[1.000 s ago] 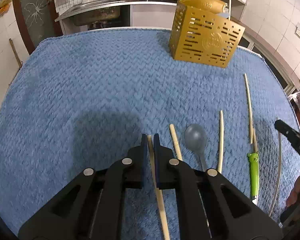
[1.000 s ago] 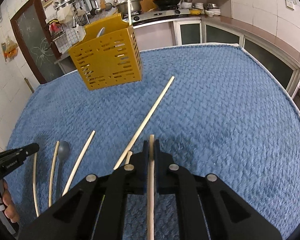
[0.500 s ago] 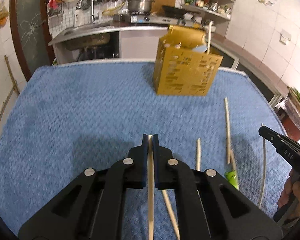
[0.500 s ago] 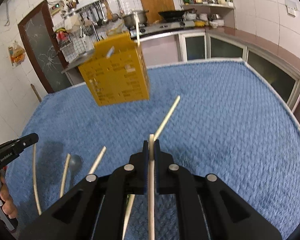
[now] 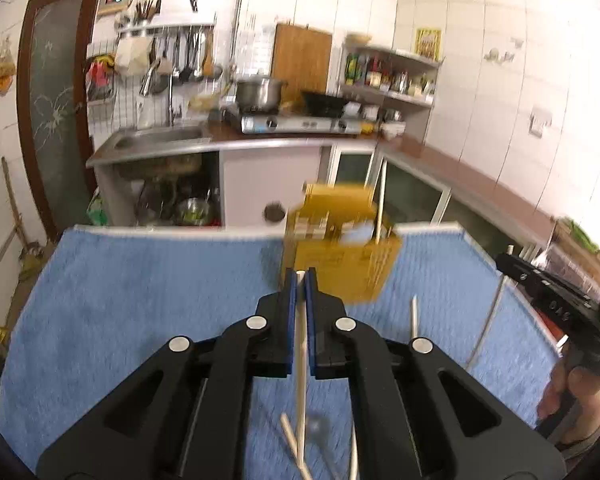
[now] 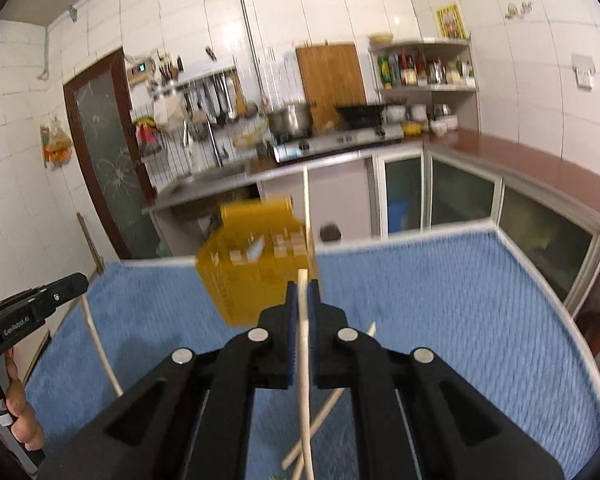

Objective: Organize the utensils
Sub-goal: 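Carry the chopstick in the left tool into the yellow holder while the right tool inserts its chopstick, then open both tools to release the chopsticks and withdraw from the holder, then grasp a wooden chopstick with the left tool while the right tool grasps another chopstick, then lift both held chopsticks and carry them above the yellow holder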

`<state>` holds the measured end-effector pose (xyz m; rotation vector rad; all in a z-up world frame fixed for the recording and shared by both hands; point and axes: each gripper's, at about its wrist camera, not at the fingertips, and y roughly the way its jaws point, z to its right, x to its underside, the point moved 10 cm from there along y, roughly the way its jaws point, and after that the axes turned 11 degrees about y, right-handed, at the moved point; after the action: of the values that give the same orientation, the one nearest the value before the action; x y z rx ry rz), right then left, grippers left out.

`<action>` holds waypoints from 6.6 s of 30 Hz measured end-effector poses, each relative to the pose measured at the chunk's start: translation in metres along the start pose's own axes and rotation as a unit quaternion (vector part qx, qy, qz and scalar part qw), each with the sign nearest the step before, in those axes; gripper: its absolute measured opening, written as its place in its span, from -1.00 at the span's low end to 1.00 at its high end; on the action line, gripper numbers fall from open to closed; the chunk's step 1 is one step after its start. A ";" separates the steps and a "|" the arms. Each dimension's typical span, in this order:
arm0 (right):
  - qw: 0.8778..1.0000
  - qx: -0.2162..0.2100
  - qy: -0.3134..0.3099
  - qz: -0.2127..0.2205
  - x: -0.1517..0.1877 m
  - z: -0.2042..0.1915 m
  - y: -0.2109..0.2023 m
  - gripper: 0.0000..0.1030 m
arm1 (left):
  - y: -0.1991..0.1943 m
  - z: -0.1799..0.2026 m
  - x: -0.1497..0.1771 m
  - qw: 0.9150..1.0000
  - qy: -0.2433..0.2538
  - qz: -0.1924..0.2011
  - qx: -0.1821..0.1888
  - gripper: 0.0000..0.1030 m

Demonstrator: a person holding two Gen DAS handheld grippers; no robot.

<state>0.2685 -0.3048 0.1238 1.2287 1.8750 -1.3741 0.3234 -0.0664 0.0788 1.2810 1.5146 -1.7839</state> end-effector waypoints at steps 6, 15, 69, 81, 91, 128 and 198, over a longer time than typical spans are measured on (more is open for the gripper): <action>0.998 -0.012 -0.015 0.054 -0.070 -0.031 0.007 -0.90 | -0.004 -0.001 -0.076 0.998 0.013 0.062 -0.012 -0.94; 0.994 -0.023 -0.010 0.110 -0.149 -0.061 0.045 -0.90 | 0.036 -0.008 -0.165 0.992 0.008 0.122 -0.035 -0.94; 0.997 0.060 -0.035 0.027 -0.051 0.010 0.101 0.11 | 0.103 -0.029 -0.052 0.996 0.004 0.054 -0.063 0.57; 0.993 0.103 -0.033 -0.056 0.058 0.055 0.054 0.11 | 0.064 -0.032 0.066 0.997 -0.011 -0.054 -0.049 0.69; 0.988 0.112 -0.024 -0.102 0.127 0.063 0.035 0.11 | 0.047 -0.021 0.141 0.992 -0.018 -0.118 -0.034 0.76; 0.960 0.135 -0.037 -0.241 0.205 0.043 0.054 -0.65 | 0.084 0.007 0.212 0.961 -0.022 -0.274 0.004 -0.52; 0.978 0.070 0.015 -0.197 0.154 0.041 0.034 -0.89 | 0.071 0.013 0.178 0.967 -0.035 -0.249 0.043 -0.91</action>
<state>0.2228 -0.2839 -0.0311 0.9757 2.1566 -1.7261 0.2960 -0.0613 -0.1113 0.9105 1.8536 -2.1948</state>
